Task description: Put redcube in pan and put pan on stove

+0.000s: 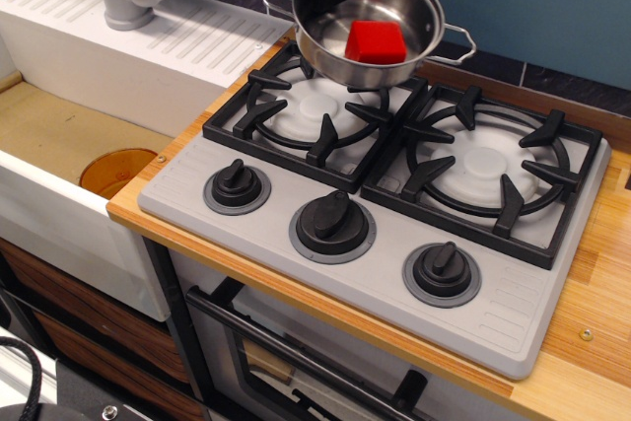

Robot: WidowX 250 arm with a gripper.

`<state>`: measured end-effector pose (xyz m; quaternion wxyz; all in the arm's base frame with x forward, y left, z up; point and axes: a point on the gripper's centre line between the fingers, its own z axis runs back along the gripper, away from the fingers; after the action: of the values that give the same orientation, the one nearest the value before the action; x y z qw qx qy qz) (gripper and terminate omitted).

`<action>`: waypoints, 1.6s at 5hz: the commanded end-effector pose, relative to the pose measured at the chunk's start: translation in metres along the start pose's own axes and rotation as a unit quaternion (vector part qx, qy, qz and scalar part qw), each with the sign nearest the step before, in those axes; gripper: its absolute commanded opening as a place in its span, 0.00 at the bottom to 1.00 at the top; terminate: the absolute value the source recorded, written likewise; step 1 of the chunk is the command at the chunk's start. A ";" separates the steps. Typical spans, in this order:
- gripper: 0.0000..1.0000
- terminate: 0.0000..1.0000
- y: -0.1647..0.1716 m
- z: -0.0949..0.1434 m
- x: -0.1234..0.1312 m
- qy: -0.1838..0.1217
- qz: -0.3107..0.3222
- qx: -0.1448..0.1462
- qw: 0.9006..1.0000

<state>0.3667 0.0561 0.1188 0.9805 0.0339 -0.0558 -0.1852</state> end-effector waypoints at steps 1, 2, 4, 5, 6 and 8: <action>0.00 0.00 0.033 -0.001 0.010 -0.040 -0.016 0.016 0.999; 0.00 0.00 0.038 -0.015 0.005 -0.047 -0.013 0.018 0.999; 0.00 0.00 0.047 -0.038 -0.010 -0.050 0.003 0.018 0.999; 0.00 0.00 0.045 -0.050 -0.015 -0.060 0.001 0.017 0.998; 1.00 0.00 0.036 -0.049 -0.020 -0.058 0.008 0.001 0.998; 1.00 0.00 0.026 -0.020 -0.021 -0.062 0.024 0.013 0.998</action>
<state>0.3475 0.0905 0.0709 0.9837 0.0137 -0.0784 -0.1613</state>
